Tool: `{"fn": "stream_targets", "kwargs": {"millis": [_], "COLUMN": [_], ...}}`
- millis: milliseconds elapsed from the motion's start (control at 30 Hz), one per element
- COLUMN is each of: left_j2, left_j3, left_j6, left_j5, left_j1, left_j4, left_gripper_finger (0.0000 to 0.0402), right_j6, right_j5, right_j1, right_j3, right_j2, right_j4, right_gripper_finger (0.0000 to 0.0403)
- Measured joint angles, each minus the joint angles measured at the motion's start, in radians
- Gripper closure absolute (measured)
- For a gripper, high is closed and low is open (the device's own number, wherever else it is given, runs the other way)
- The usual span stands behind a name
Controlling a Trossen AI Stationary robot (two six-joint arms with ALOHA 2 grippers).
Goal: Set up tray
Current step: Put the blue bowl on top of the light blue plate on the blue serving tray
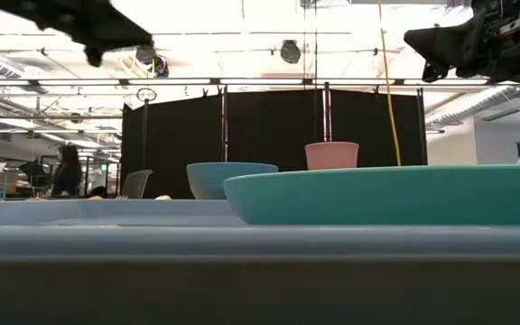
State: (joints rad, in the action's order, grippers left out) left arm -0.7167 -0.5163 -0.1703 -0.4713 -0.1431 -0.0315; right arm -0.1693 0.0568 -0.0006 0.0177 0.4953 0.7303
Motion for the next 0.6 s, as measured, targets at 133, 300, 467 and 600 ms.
{"fn": "stream_targets", "kwargs": {"millis": [133,300,467,600], "left_j2": [-0.318,-0.619,-0.804,-0.903], "left_j3": [-0.241,-0.457,-0.632,-0.706], "left_j6": [-0.074,0.063,0.192,0.278], "left_j5": [0.085,0.213,0.312,0.329], "left_j1": [0.082,0.11,0.109,0.119], "left_j4": [-0.307,-0.448,-0.506,-0.527], "left_gripper_finger": [0.035,0.027,0.0155,0.0072], "right_j6": [0.005,0.019,0.026,0.026], "right_j5": [0.0,0.0,0.001,0.001], "right_j1": [0.0,0.0,0.0,0.0], "right_j3": [0.0,0.0,0.0,-0.001], "right_j2": [0.0,0.0,0.0,0.0], "right_j4": [-0.001,-0.001,-0.009,-0.024], "right_gripper_finger": [0.0403,0.0403,0.0403,0.0403]}}
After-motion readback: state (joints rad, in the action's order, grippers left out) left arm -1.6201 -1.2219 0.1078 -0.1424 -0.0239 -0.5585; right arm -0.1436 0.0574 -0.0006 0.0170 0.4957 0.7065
